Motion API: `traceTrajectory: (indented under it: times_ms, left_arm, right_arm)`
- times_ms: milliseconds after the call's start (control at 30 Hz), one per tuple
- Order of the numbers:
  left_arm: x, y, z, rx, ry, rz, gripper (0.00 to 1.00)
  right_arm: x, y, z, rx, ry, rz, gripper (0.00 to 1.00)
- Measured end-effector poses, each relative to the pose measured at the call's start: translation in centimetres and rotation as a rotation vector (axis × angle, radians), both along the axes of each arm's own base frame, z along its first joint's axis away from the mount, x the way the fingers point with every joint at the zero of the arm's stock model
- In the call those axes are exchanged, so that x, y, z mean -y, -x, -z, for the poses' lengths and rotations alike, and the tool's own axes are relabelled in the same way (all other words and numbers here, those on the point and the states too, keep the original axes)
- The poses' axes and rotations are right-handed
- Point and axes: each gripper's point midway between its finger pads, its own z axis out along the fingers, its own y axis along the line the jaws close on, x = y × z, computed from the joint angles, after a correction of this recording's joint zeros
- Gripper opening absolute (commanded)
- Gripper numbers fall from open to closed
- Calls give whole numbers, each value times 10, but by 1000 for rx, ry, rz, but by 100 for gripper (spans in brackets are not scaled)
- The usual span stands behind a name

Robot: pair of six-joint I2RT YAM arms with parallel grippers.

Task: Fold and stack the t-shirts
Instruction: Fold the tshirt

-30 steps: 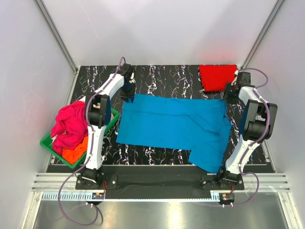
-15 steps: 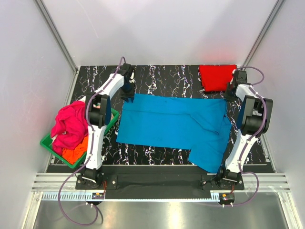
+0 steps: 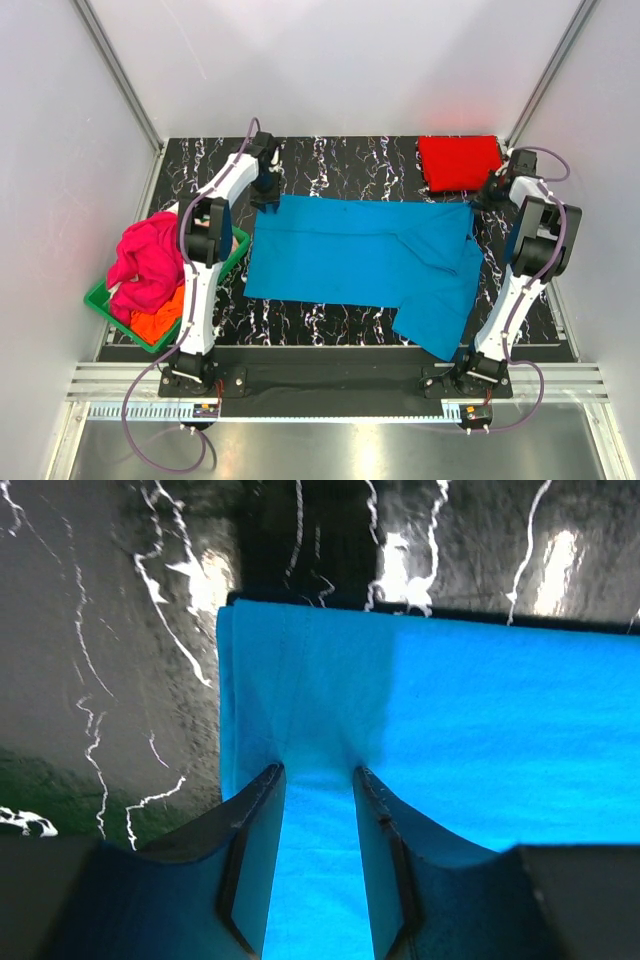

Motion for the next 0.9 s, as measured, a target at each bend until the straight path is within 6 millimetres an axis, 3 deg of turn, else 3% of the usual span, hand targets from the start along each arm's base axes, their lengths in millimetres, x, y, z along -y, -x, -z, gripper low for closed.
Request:
traceTrajectory:
  times_ms: [167,300,367,500,600,700,800,900]
  left_arm:
    - [-2,-12,-4,14,55,-27,43]
    - [0,-20,-12,32,103,-26,48]
    - [2,-24,-21,54,129,-21,48]
    - [6,-13,-49,90,137,3,49]
    - [11,22,-81,119,128,44,50]
    - [37,68,-109,149,122,136,50]
    - [70,120,-123,167,129,258,50]
    - [98,172,-119,143,136,386,50]
  right_arm:
    - [-2,-13,1,27,-99,0,17]
    - [-4,-15,-2,31,-121,17,37]
    - [-4,-14,-6,24,-130,43,40]
    - [1,-2,-35,1,-130,160,44]
    - [-1,17,-75,7,-150,271,45]
    - [-8,51,-103,-7,-164,367,46]
    - [-19,106,-101,-80,-181,454,46]
    - [-32,164,-73,-206,-200,519,46]
